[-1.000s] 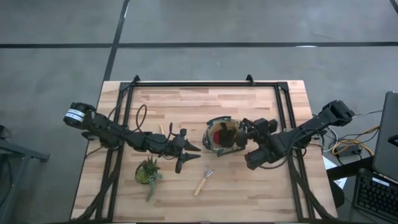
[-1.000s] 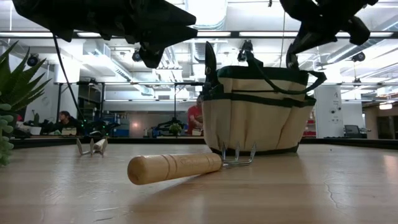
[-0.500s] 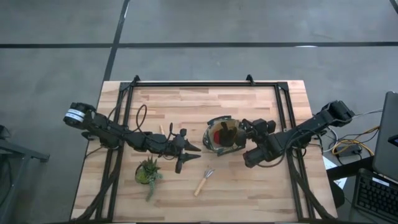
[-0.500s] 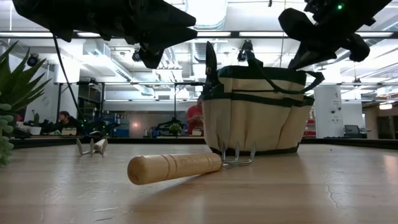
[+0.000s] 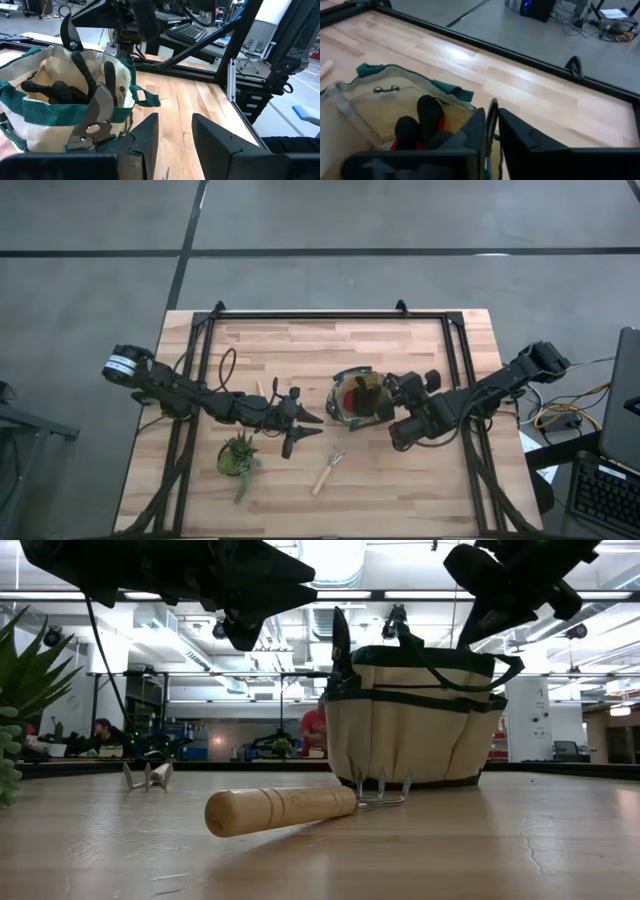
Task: Pick & Place Garden tools in Gardening bag
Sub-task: Put the green shear scissors into the green gardening bag, then put the bottom brown hand rake into the green gardening bag
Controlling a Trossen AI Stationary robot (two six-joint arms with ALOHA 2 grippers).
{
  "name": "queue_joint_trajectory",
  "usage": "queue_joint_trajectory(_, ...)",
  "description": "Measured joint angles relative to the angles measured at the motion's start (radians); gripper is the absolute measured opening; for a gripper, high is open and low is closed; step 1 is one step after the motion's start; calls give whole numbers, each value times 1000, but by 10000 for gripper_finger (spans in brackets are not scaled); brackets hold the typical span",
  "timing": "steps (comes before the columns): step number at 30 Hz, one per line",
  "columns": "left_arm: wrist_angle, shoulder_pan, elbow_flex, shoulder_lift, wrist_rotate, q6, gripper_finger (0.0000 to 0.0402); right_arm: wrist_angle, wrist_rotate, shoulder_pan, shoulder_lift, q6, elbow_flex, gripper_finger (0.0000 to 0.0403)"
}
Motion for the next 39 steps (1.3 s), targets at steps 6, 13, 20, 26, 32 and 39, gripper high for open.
queue_joint_trajectory(6, 0, 0, 0, 0, 0, -8, 122, -3, -31, 1, 0, -96, 28, 113)
queue_joint_trajectory(13, 3, 0, 0, 0, 0, -39, 122, -29, -26, 15, -8, -299, 132, 161)
queue_joint_trajectory(20, -30, -11, 23, 0, 35, -99, 122, -22, 25, 63, -6, -401, 158, 177)
queue_joint_trajectory(26, -242, -63, 82, 0, 88, -74, 122, -23, 34, 139, -6, -479, 133, 175)
queue_joint_trajectory(32, -328, -110, 126, 41, 41, -57, 122, 1, 34, 261, -6, -460, 114, 167)
queue_joint_trajectory(39, -360, -74, 181, 202, -1, -84, 122, 11, 30, 368, -5, -369, 89, 156)
